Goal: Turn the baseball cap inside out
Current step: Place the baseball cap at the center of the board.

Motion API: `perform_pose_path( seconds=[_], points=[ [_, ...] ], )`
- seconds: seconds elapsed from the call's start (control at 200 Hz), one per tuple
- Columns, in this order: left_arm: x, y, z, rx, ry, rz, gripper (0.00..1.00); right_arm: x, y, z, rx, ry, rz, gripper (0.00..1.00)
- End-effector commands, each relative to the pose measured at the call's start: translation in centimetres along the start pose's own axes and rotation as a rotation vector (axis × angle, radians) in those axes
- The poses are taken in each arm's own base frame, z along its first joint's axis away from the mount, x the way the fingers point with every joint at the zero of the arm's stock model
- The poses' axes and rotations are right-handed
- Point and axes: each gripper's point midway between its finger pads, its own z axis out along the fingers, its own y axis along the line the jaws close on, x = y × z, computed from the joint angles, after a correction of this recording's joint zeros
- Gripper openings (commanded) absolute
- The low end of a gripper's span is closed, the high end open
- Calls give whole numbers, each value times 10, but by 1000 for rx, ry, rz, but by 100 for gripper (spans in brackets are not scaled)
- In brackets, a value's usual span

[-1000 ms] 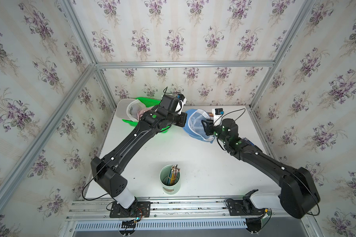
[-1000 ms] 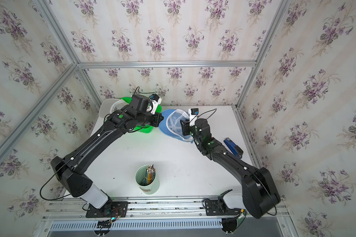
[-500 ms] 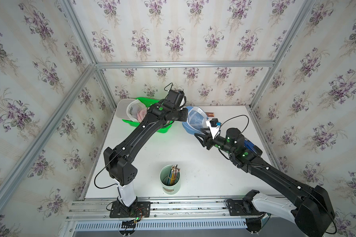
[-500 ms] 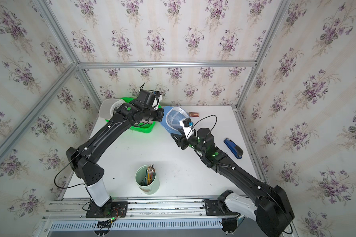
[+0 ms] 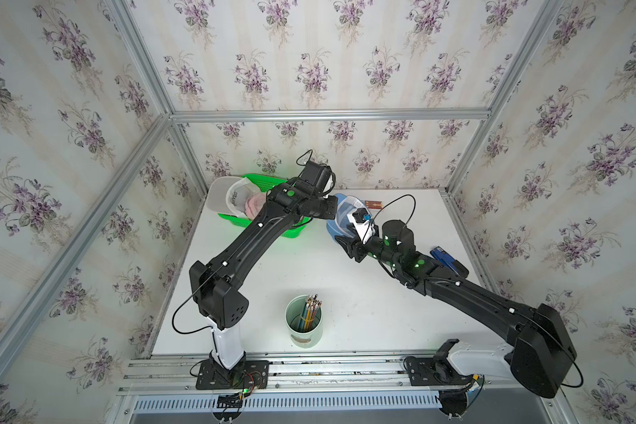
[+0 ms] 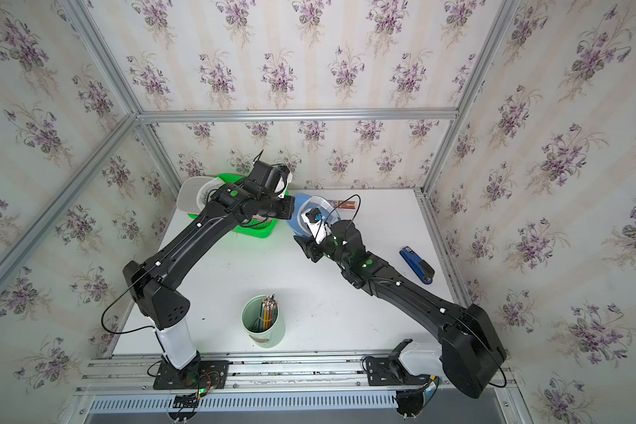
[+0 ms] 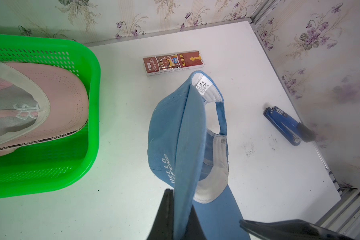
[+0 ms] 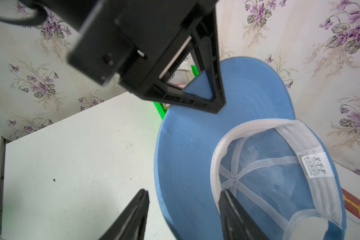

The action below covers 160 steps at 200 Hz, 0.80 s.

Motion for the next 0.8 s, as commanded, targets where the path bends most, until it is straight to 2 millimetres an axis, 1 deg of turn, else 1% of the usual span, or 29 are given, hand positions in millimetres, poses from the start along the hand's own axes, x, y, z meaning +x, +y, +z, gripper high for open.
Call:
perform_pose_path(
  seconds=[0.0, 0.08, 0.165, 0.22, 0.27, 0.345, 0.365, 0.43, 0.47, 0.48, 0.505, 0.559, 0.629, 0.649, 0.659, 0.679, 0.754, 0.794],
  points=[
    [-6, -9, -6, 47, -30, -16, 0, -2, -1, 10, 8, -2, -16, 48],
    [-5, -10, -7, 54, -30, -20, 0, 0, -2, 16, 3, 2, -10, 27],
    [-3, -8, -5, 48, -29, -28, 0, 2, -1, 20, -6, 8, -1, 9],
    [-3, -6, -3, 37, -38, -39, 0, 3, 0, 20, -11, 6, 1, 0],
    [-3, -3, 0, 37, -43, -51, 14, 5, 0, 17, -6, -2, 12, 0],
    [-5, -6, 4, 76, -46, -68, 27, 10, 0, 13, -7, -3, 35, 0],
    [-5, -6, 6, 86, -46, -70, 34, 12, 0, 12, -7, -2, 43, 0],
    [-9, -8, 4, 103, -57, -63, 69, 19, -2, 8, -9, 12, 74, 0],
    [-14, -8, 1, 103, -70, -52, 83, 22, -6, 4, -5, 16, 97, 0],
    [-15, -8, -1, 102, -75, -49, 90, 23, -8, 3, -4, 17, 103, 0],
    [-18, -5, -4, 93, -86, -48, 100, 22, -11, 0, -1, 11, 122, 0],
    [-26, 3, -13, 74, -115, -51, 99, 19, -21, -10, 9, -20, 168, 0],
    [-34, 22, -25, 25, -150, -67, 99, 10, -37, -22, 22, -67, 234, 0],
    [-35, 27, -28, 9, -158, -70, 99, 6, -37, -25, 18, -81, 252, 0],
    [-36, 30, -31, 3, -163, -73, 99, 5, -50, -28, 43, -93, 270, 0],
    [-37, 37, -34, -18, -169, -75, 99, 3, -58, -32, 56, -108, 297, 0],
    [-37, 60, -47, -104, -192, -63, 99, -9, -78, -43, 54, -171, 408, 0],
    [-34, 71, -52, -159, -196, -50, 99, -16, -89, -48, 50, -208, 471, 0]
  ],
)
